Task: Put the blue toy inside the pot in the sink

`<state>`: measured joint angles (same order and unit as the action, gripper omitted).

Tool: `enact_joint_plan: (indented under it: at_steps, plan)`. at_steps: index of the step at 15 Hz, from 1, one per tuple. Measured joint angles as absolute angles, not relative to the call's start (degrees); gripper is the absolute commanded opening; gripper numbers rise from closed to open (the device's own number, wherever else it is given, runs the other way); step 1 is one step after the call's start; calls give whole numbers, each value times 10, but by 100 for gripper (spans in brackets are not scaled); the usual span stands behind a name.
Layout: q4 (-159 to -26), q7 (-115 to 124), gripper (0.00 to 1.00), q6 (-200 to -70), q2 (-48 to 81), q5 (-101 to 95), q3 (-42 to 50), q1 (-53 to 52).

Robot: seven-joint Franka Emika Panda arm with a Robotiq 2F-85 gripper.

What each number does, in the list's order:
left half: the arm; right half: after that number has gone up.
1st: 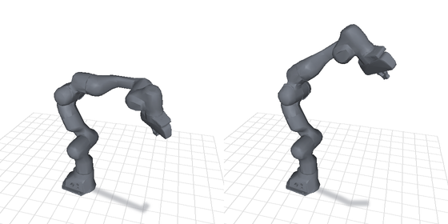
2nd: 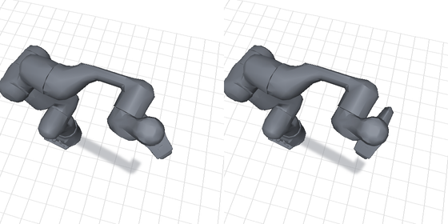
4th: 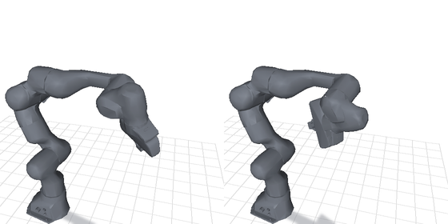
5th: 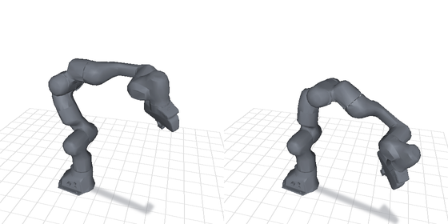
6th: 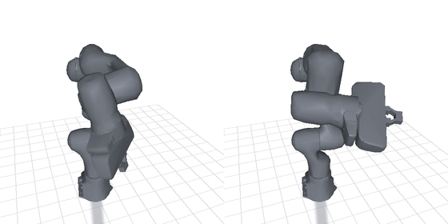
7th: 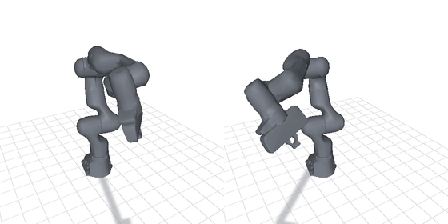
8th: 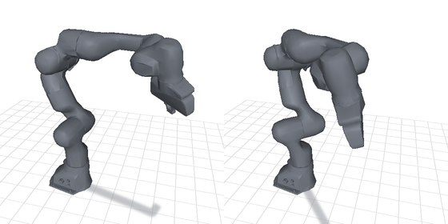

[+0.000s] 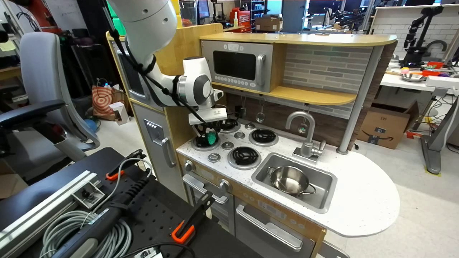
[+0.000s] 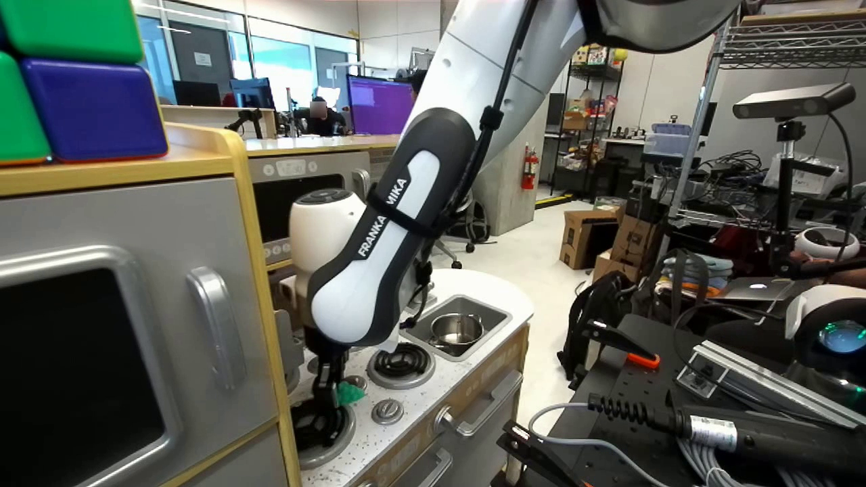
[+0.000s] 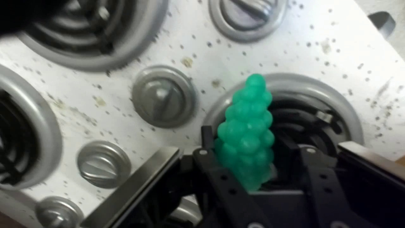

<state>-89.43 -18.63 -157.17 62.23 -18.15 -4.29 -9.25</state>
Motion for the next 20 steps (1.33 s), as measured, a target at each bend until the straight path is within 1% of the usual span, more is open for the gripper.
enact_joint_plan:
  at_steps: [6, 10, 16, 20]
  plan:
    - [-1027, -117, 21, -1666, 553, -181, 49, -45]
    - [-1082, -80, 21, -1687, 516, -175, 95, -21]
    - [-1078, -19, 21, -1681, 510, -142, 168, -13]
    - [-1035, 4, 21, -1632, 529, -133, 186, -13]
